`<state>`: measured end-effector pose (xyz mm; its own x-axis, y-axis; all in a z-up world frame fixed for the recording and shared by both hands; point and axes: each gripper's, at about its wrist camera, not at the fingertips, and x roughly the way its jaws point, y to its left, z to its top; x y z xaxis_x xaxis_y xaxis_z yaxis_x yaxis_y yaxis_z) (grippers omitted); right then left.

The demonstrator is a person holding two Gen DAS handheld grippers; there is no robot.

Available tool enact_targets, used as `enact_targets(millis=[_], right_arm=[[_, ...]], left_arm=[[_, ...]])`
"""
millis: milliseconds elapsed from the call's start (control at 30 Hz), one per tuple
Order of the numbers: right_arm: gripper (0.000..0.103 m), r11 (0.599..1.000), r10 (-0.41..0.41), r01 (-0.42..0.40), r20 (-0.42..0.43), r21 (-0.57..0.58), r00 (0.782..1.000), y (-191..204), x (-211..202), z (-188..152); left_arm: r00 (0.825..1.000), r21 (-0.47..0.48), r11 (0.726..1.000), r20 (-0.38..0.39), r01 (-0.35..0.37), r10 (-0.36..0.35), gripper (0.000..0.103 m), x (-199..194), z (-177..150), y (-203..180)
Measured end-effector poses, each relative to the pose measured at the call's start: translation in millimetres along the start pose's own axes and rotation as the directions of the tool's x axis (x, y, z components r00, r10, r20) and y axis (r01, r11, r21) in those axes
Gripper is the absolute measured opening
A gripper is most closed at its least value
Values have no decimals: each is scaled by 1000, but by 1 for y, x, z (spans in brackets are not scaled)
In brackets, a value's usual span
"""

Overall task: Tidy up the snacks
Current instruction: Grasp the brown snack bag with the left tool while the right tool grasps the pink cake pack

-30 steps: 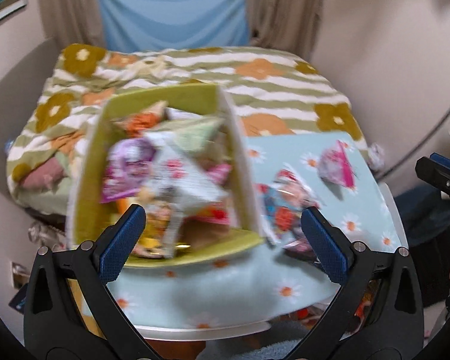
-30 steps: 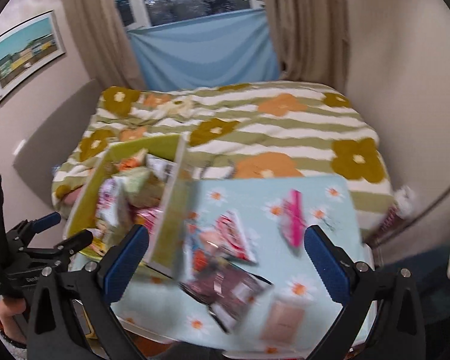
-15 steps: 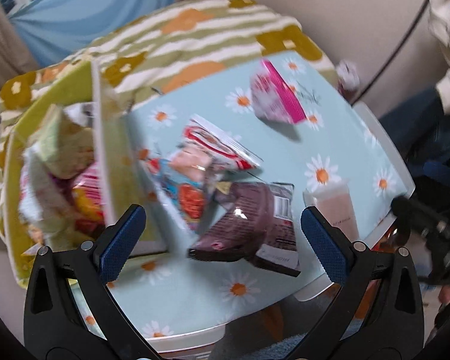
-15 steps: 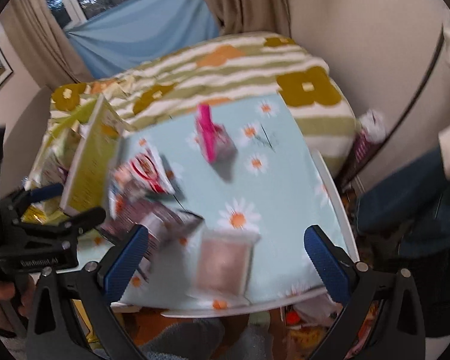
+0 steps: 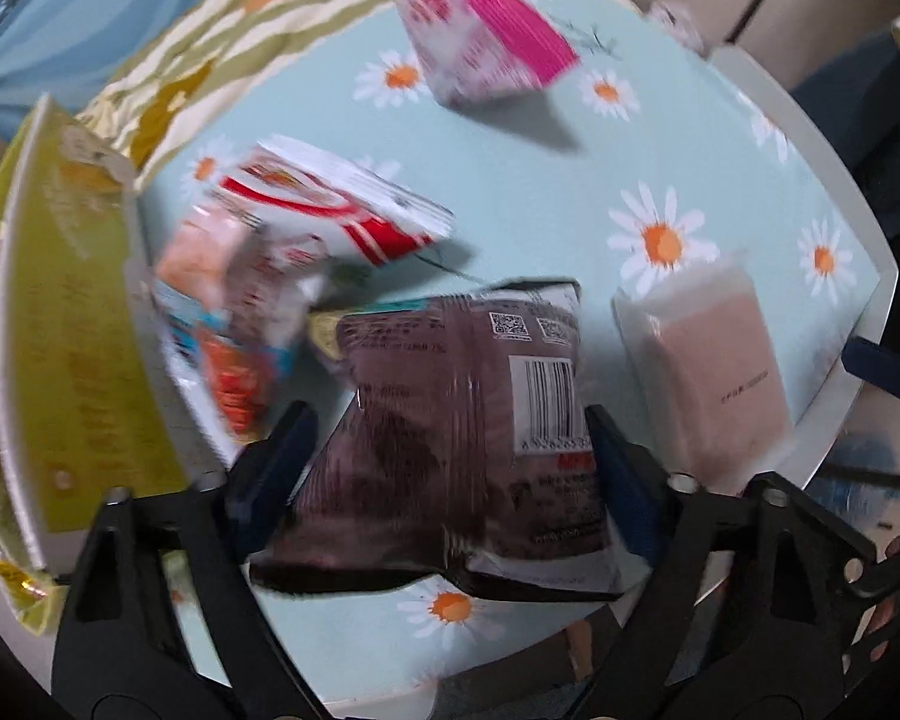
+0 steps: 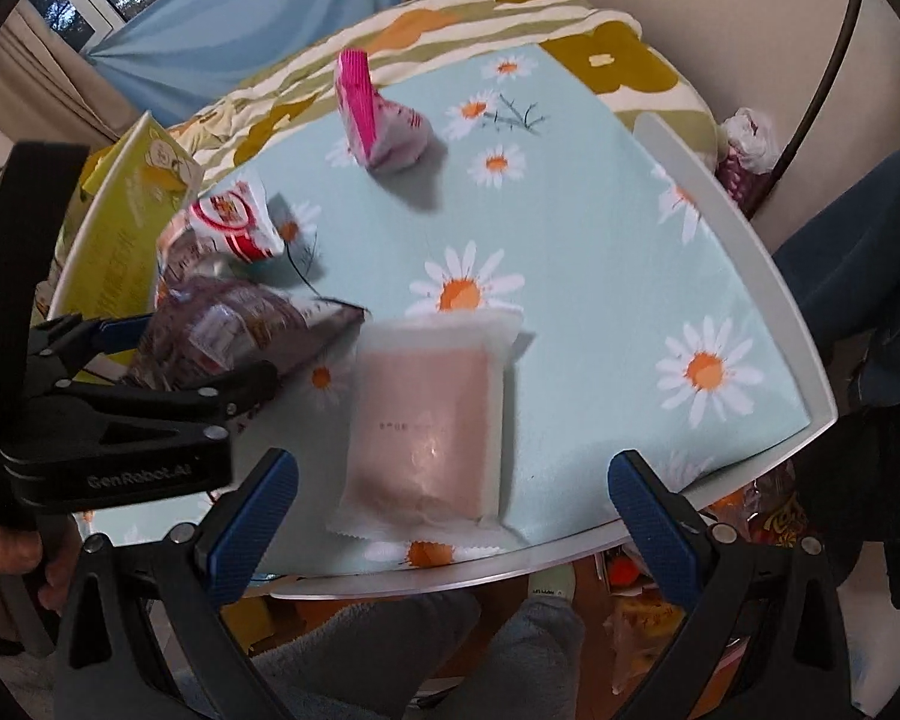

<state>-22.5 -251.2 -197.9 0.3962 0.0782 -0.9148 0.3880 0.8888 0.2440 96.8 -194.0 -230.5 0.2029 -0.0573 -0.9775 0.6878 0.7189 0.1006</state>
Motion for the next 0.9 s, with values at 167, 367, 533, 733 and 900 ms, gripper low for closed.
enact_targets(millis=[167,367,533,733,900], right_arm=[[102,1000,-24,24,-3,-17,1000,5,11,-2],[94,999,-30,29,-27,-26,999,5,25,0],[85,998,-42,39,-47,-53,998,8,35,2],[81,995,-44,38,-58,-93,997,14,42,4],[78,980,-81,70,-50,-188,995,30,50,5]], left_arm=[[1000,19,1000,1,9,-9,68,7,-7,-5],[1000,24,1000,15,15,-15,64,3,-17,-3],[999,-10,1000,22,24,-24,64,0,-27,7],[999,-65,997,31,39,-37,63,-2,-45,21],[999,-124,992,33,36,-32,63,-3,-56,25]])
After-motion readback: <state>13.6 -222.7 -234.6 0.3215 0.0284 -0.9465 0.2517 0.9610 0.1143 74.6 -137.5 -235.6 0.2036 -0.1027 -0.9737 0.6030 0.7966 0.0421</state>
